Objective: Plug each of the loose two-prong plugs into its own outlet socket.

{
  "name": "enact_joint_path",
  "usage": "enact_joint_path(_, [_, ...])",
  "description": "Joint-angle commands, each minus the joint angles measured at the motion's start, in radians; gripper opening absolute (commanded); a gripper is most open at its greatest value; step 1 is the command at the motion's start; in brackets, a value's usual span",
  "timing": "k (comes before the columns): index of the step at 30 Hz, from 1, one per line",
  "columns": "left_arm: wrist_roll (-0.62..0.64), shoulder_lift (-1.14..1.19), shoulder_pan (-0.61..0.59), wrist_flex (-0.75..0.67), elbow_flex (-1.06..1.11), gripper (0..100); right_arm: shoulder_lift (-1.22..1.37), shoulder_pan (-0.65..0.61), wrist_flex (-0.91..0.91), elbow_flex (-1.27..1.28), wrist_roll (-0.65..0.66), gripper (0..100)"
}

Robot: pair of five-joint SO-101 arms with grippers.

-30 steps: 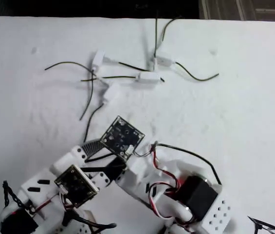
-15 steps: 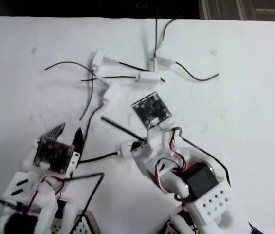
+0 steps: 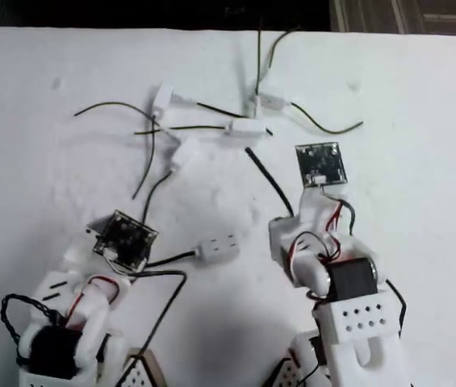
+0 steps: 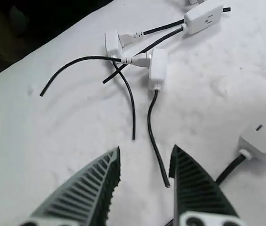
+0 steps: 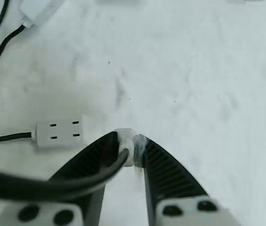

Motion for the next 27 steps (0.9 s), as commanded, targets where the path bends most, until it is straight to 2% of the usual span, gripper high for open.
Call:
enact_joint_path(1, [-0.009,0.154,0.088,0.049,-0.074,19,-0.002,0.048,-0.073,0.031,-0.003,1.7])
enact_joint_path(5, [-0.021,0.386,0.140,0.055,-0.204,19,-0.002,0.061,-0.143,0.095,-0.003,1.7])
enact_joint_path(8, [-0.094,0.544,0.189,0.057,-0.279,19,-0.002,0.067,-0.180,0.140,-0.008,1.8])
enact_joint_path(12, [-0.153,0.736,0.257,0.052,-0.347,23,-0.002,0.182,-0.225,0.149,-0.005,1.8])
enact_joint_path(15, [-0.138,0.881,0.294,0.051,-0.410,29,-0.002,0.283,-0.259,0.150,-0.005,1.8])
enact_joint_path(18, [-0.143,1.036,0.326,0.014,-0.482,30,-0.002,0.332,-0.263,0.152,-0.005,1.8])
enact_joint_path(21, [-0.144,1.208,0.349,-0.038,-0.557,30,-0.002,0.349,-0.263,0.152,-0.005,1.8])
enact_joint_path(27, [-0.183,1.517,0.418,-0.038,-0.718,30,-0.002,0.351,-0.263,0.153,-0.005,1.8])
